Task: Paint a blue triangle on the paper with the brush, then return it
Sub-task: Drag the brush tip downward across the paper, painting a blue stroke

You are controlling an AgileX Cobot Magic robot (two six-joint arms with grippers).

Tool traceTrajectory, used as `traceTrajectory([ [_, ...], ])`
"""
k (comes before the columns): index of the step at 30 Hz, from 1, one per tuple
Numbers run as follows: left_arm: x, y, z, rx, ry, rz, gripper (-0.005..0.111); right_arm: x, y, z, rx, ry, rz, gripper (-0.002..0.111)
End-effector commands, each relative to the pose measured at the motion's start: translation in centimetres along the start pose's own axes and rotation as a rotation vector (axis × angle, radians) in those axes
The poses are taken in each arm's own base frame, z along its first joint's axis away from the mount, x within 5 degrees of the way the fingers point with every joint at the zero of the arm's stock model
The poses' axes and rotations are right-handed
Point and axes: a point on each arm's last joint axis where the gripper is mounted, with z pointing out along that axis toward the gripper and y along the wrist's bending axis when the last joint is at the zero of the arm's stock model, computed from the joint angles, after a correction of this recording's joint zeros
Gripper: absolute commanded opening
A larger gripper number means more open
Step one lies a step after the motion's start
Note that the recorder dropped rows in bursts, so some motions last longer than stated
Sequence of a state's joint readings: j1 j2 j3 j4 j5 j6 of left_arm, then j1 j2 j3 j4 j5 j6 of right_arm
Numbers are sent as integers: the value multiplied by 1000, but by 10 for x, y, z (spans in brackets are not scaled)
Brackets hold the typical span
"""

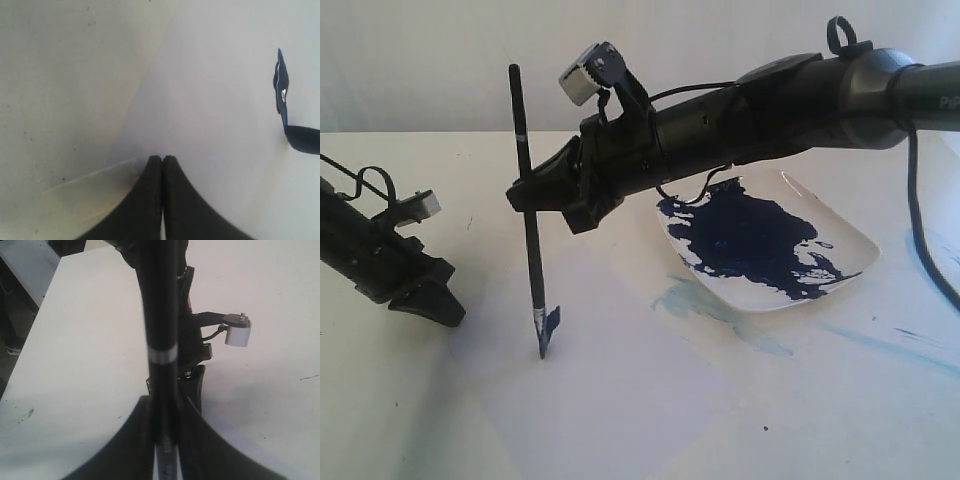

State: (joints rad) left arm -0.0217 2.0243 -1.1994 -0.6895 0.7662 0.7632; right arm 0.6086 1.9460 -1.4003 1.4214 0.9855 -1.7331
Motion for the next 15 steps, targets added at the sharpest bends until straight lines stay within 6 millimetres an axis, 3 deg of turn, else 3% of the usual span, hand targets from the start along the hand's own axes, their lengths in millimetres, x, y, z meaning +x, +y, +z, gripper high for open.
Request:
traceTrajectory([
  [1,8,5,9,-3,65,5,0,-1,3,0,-34,0,8,0],
  [15,8,5,9,-3,65,5,0,-1,14,8,-99,30,9,0],
])
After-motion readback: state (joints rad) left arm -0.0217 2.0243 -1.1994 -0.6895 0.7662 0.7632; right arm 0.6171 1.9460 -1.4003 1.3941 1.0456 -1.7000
